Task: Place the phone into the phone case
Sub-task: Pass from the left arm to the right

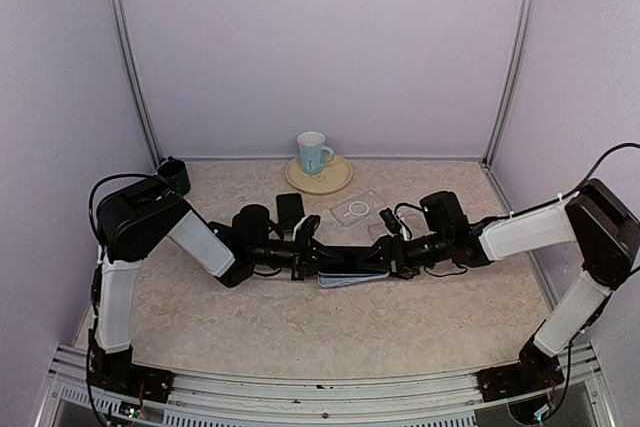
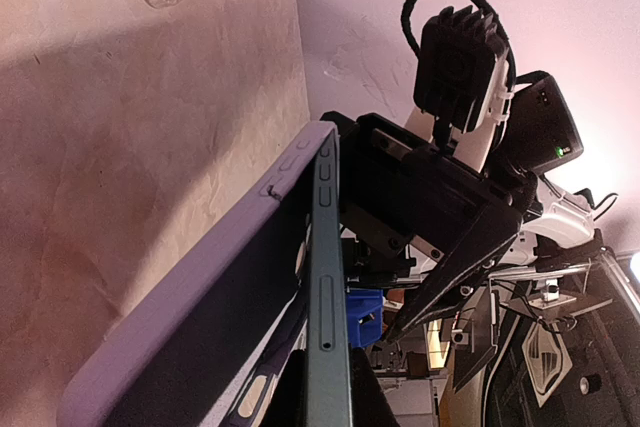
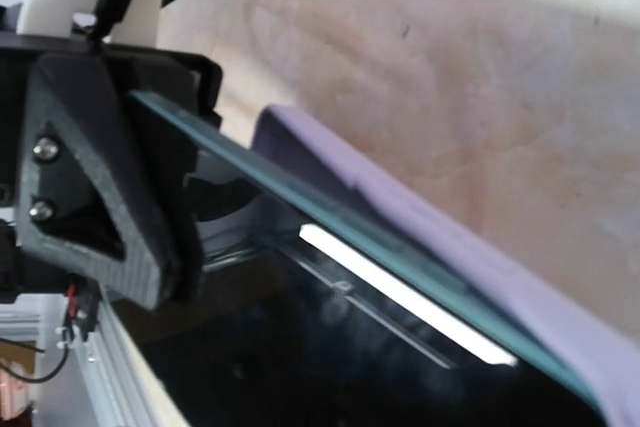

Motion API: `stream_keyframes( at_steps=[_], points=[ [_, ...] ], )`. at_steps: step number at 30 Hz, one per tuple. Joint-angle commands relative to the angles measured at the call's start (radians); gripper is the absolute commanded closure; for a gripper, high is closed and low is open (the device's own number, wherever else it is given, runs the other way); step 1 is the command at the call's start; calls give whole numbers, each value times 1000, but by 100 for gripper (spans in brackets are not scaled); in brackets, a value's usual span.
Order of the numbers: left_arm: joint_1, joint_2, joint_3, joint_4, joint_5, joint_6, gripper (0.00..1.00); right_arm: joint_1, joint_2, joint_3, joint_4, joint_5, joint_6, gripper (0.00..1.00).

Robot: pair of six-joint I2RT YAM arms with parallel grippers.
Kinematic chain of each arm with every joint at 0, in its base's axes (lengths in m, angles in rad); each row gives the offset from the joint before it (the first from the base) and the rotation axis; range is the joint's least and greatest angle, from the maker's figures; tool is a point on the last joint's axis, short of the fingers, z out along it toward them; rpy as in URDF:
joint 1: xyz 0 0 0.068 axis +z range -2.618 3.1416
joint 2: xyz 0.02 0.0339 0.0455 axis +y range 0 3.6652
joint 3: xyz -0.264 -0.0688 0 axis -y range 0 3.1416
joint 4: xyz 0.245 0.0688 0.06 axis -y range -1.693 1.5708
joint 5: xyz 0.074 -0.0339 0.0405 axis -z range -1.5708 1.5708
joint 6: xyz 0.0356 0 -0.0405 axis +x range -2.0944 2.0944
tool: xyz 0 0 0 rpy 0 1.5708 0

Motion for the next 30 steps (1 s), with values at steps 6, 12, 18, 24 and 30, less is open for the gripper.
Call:
stream_keyframes(
  at_steps=[6,12,18,24,30],
  points=[
    [-16,-42,1,60,25,6,100,-8,0,-28,228,-147,61,26],
    [-19,-36,3,65,27,5,100,-15,17,-48,301,-175,107,31],
    [-20,-29,4,77,27,-3,100,-18,25,-60,357,-199,137,38],
    [-20,-25,0,90,29,-7,100,-20,41,-69,415,-221,165,48],
    [-20,-26,-2,96,33,-7,100,-21,53,-79,464,-234,193,51]
  ],
)
